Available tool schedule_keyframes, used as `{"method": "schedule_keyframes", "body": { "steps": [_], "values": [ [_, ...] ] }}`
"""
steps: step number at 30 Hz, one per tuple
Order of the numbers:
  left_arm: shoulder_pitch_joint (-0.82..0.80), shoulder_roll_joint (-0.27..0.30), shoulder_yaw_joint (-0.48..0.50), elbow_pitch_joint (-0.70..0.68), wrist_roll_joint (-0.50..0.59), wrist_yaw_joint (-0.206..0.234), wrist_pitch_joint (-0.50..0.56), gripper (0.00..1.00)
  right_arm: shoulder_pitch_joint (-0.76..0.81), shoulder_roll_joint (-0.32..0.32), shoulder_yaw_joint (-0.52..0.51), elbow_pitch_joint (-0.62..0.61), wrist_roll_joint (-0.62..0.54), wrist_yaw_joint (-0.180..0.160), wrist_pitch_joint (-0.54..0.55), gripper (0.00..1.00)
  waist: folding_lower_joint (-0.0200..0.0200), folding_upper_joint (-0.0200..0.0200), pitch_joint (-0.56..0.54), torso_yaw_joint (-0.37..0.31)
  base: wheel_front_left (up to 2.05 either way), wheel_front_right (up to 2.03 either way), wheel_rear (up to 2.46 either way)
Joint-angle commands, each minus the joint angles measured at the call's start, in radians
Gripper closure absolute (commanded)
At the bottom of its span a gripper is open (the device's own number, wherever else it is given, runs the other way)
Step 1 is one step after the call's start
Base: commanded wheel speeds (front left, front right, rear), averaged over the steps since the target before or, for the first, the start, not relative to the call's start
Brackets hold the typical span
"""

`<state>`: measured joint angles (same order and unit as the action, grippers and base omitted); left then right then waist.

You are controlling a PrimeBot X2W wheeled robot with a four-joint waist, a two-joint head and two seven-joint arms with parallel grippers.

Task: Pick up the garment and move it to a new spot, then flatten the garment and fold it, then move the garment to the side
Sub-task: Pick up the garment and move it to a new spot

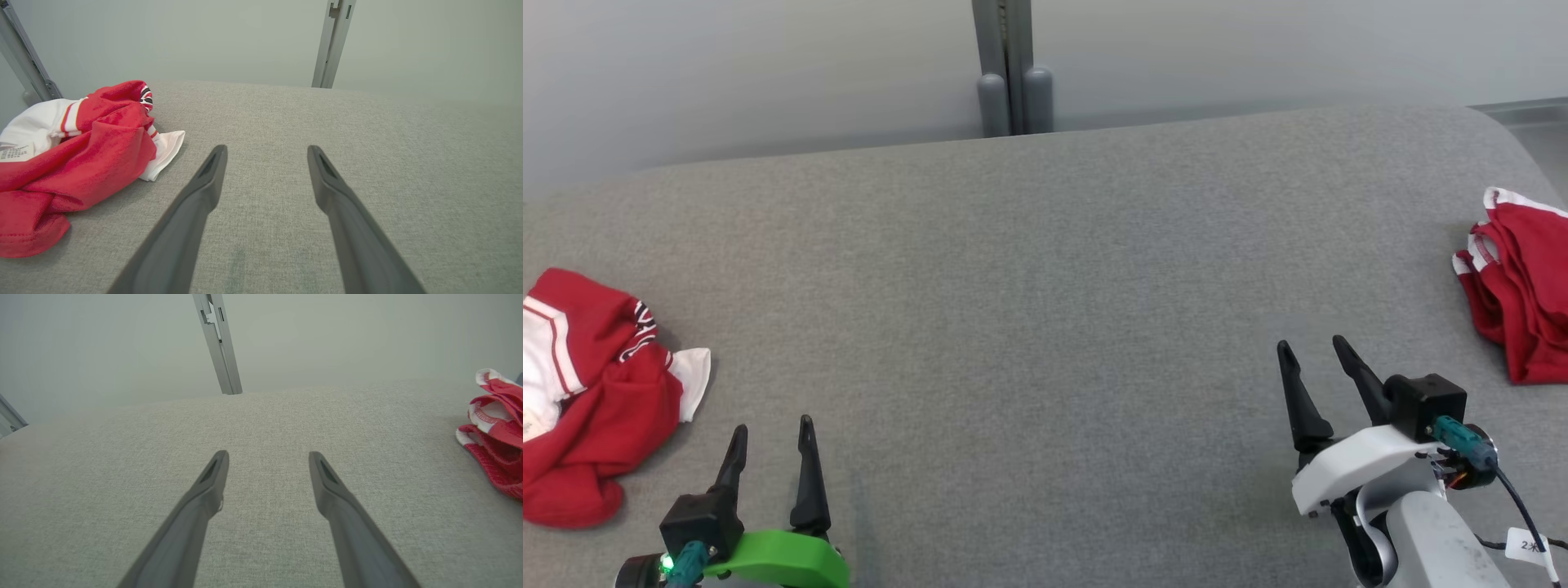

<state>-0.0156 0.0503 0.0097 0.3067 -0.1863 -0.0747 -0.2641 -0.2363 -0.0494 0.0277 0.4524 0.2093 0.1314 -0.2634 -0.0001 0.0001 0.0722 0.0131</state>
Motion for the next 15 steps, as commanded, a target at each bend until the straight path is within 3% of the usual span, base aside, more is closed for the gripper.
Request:
{"method": "schedule_keyframes", "body": {
  "steps": [1, 15],
  "values": [
    [-0.023, 0.002, 0.000, 0.005, -0.012, 0.002, 0.000, 0.00, -0.010, -0.003, 0.004, -0.002, 0.001, -0.001, -0.002, 0.00, 0.0001, -0.0001, 0.016, 0.043, 0.00, 0.00, 0.00],
    [-0.042, 0.002, 0.032, 0.069, -0.056, 0.024, 0.000, 0.00, -0.053, -0.004, 0.083, 0.023, -0.006, -0.001, -0.002, 0.00, 0.0001, -0.0001, 0.054, 0.343, 0.00, 0.00, 0.00]
  ]
}}
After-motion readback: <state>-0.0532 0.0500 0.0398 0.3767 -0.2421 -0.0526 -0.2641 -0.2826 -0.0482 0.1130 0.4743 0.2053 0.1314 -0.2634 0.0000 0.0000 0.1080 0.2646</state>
